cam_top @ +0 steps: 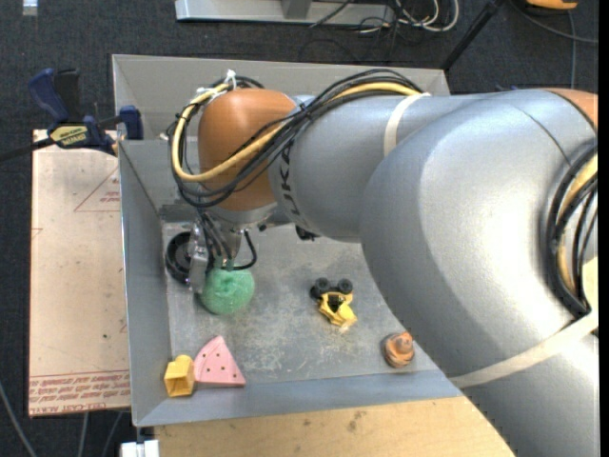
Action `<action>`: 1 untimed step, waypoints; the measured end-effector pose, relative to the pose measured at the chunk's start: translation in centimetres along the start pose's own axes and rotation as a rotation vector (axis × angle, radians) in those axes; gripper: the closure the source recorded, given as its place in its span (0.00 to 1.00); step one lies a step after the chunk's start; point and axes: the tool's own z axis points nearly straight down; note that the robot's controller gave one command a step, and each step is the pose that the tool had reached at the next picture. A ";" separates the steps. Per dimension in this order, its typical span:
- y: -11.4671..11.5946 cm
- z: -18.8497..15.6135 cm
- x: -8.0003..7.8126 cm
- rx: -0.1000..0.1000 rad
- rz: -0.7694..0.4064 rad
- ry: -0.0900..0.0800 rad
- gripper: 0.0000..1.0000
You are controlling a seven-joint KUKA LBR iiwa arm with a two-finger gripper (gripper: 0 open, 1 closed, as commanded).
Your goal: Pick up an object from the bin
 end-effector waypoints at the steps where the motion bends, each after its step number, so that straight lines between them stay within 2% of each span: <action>1: 0.0 0.0 0.0 0.000 0.001 0.000 1.00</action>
Offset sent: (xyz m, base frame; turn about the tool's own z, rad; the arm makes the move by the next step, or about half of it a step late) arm -0.0070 -0.0220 0.0966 -0.0223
